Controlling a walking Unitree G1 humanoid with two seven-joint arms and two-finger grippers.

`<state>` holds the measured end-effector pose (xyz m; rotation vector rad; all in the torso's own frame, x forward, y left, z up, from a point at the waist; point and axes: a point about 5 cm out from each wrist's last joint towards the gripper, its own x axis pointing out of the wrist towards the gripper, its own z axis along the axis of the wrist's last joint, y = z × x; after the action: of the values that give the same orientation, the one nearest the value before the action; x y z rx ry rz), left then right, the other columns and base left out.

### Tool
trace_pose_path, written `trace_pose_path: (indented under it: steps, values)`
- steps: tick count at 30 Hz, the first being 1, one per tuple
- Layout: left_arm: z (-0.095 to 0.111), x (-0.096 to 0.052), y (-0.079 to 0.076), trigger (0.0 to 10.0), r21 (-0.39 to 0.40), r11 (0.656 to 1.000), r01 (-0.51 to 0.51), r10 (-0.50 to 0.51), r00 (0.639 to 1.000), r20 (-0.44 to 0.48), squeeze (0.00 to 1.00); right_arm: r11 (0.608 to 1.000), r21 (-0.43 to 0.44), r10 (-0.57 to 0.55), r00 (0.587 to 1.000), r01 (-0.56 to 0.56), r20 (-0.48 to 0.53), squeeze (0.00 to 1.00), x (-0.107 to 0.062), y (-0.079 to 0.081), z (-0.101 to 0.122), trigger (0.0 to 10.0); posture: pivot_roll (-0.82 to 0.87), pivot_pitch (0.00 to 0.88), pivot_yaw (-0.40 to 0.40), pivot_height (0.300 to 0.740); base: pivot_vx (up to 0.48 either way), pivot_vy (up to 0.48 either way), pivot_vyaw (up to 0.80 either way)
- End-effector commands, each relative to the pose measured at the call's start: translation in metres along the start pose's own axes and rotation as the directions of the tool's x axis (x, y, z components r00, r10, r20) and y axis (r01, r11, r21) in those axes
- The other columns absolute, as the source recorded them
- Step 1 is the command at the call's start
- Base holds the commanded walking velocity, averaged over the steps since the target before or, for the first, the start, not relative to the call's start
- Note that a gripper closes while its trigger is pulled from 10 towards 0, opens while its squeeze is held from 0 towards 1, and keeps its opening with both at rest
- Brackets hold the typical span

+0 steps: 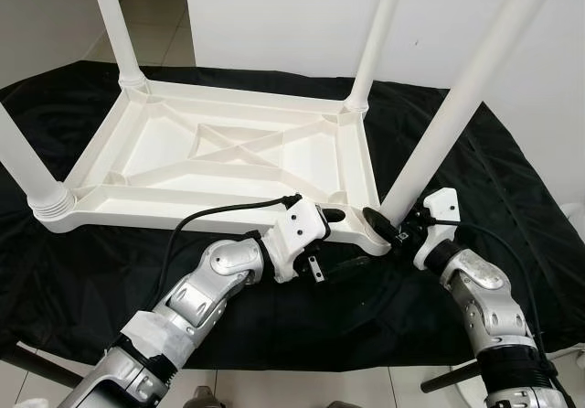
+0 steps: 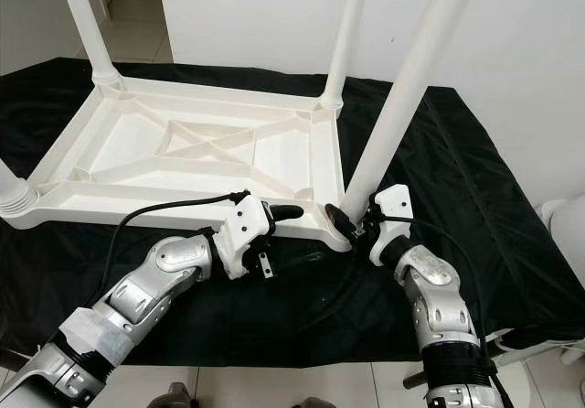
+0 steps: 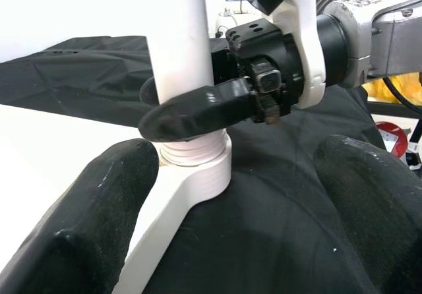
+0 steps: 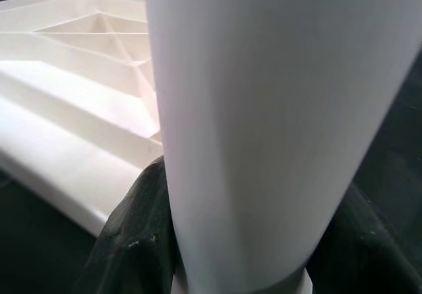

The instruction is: Building children table

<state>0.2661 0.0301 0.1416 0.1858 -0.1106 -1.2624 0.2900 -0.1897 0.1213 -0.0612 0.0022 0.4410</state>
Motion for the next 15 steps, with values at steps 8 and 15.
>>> trace_pose_path:
  steps: [8, 15]
  values:
    - [0.001, 0.001, -0.011, 10.0, 0.003, 0.989, 0.149, -0.149, 0.989, 0.007, 0.00, 0.925, 0.032, -0.377, 0.925, 0.379, -0.040, 0.00, -0.003, 0.018, -0.001, 0.0, 0.04, 0.000, -0.079, 0.740, 0.000, 0.000, 0.00]
    - [0.001, 0.000, -0.011, 10.0, 0.002, 0.989, 0.145, -0.145, 0.989, 0.009, 0.00, 0.843, 0.069, -0.528, 0.845, 0.534, -0.091, 0.00, 0.002, 0.050, -0.008, 0.0, 0.05, 0.000, -0.083, 0.740, 0.000, 0.000, 0.00]
